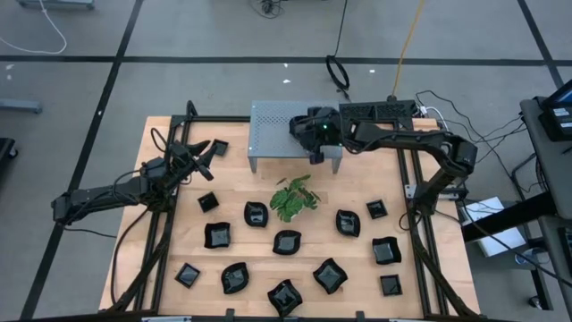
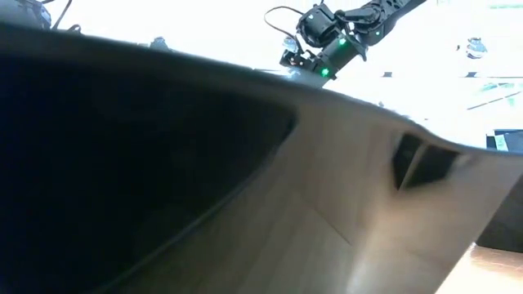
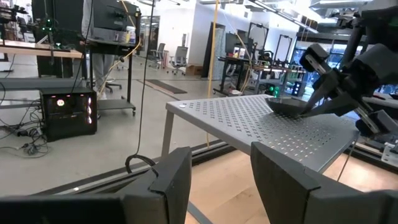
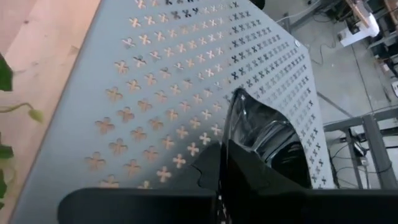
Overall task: Pick & Place Mini shaped plates
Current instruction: Put the leaf-shaped plate on the shelf, then put the distorted square plate on the shelf
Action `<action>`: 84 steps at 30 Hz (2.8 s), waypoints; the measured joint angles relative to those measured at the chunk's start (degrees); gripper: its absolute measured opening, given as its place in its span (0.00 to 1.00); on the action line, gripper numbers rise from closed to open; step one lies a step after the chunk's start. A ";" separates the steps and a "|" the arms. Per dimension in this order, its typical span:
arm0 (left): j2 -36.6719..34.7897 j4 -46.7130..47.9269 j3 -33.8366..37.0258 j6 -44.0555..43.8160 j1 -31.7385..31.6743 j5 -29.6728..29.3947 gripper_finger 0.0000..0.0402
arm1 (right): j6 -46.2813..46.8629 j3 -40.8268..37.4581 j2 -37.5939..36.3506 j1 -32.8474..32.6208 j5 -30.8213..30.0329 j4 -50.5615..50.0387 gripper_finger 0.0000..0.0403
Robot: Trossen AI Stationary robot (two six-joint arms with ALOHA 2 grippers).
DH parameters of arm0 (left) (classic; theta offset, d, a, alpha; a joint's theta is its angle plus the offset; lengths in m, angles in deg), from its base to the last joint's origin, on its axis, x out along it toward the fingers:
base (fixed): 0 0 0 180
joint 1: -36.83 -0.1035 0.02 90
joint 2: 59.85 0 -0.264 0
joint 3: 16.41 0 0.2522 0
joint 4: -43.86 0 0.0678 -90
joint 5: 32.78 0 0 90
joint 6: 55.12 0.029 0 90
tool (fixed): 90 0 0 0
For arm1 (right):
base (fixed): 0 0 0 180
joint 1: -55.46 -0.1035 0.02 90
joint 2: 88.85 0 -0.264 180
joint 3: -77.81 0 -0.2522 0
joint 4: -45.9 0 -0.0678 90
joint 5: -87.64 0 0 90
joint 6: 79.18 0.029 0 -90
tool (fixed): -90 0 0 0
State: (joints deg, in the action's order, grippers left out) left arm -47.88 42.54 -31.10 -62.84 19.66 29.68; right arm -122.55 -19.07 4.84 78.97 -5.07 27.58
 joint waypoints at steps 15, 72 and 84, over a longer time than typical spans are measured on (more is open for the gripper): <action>-0.01 -0.02 0.00 0.00 0.00 -0.01 0.42 | 10.75 -0.13 -0.01 -0.44 -0.17 6.78 0.26; 2.28 -17.98 -2.39 -13.39 1.50 15.66 0.42 | 36.52 -2.41 -36.89 -6.73 -0.45 6.65 0.39; 20.66 10.50 -21.64 -11.02 9.35 26.43 0.42 | 36.50 -2.62 -36.92 -6.73 -0.47 6.47 0.39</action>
State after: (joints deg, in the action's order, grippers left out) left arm -27.22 53.04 -52.74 -73.86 29.01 56.11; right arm -86.06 -21.69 -32.08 72.24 -5.54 34.05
